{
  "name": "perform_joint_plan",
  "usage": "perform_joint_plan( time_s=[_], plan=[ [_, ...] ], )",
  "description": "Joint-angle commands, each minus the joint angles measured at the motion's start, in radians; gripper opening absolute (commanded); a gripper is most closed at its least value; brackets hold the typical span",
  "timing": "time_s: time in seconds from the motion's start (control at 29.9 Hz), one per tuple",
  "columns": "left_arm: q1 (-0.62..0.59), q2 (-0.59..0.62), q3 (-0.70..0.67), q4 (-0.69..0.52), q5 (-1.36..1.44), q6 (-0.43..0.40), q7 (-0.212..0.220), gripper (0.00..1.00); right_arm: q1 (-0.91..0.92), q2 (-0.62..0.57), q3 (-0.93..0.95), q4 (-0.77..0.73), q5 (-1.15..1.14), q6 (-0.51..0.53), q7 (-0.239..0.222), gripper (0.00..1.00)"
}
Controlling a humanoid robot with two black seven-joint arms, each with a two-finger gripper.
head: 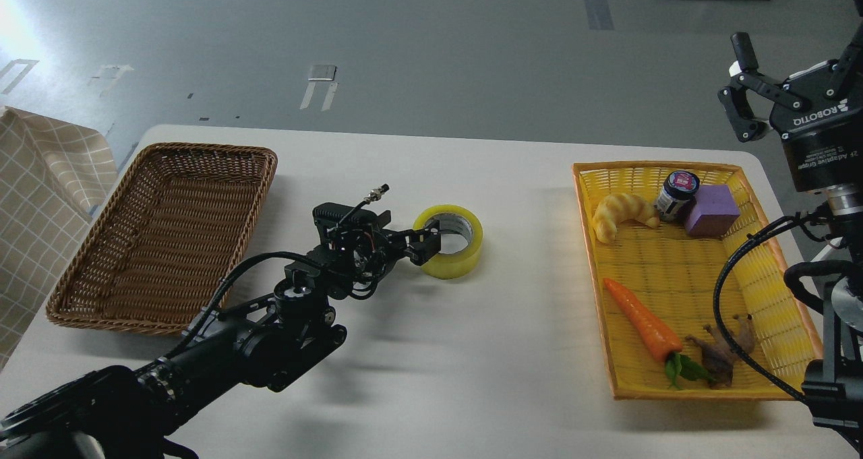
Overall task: Place and transfer tape with both arms
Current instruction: 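Insert the left gripper into the tape roll's hole and close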
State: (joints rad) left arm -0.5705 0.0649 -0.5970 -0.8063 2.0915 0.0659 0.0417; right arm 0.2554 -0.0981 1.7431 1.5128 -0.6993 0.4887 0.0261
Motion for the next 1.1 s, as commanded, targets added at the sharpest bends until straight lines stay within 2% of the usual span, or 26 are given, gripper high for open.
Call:
perform_joint_plan(
  time_s=[0.0, 0.43, 0.5, 0.57, 0.6, 1.07],
  plan=[
    [-0.014, 0.003, 0.034, 0.006, 0.001, 0.002, -0.003, 0.97, -0.001, 0.0, 0.0, 0.0, 0.0, 0.0, 0.0, 1.0],
    [-0.049, 0.012, 0.106, 0.009, 0.002, 0.006, -0.002, 0.95, -0.007, -0.002, 0.001, 0.001, 0.0, 0.0, 0.0, 1.0],
    [-0.049, 0.012, 0.106, 0.01, 0.002, 0.005, 0.006, 0.72, -0.011, -0.002, 0.001, 0.0, 0.0, 0.0, 0.0, 1.0],
    [-0.049, 0.007, 0.106, 0.022, 0.001, 0.003, 0.007, 0.53, -0.015, -0.002, 0.001, 0.001, 0.001, 0.0, 0.0, 1.0],
    [-0.049, 0.006, 0.106, 0.024, 0.001, 0.003, 0.007, 0.5, -0.015, -0.002, 0.001, 0.001, 0.0, 0.0, 0.0, 1.0],
    [-0.043, 0.013, 0.135, 0.03, 0.001, 0.0, 0.004, 0.48, -0.025, -0.014, 0.003, 0.0, 0.0, 0.0, 0.0, 1.0]
  ],
)
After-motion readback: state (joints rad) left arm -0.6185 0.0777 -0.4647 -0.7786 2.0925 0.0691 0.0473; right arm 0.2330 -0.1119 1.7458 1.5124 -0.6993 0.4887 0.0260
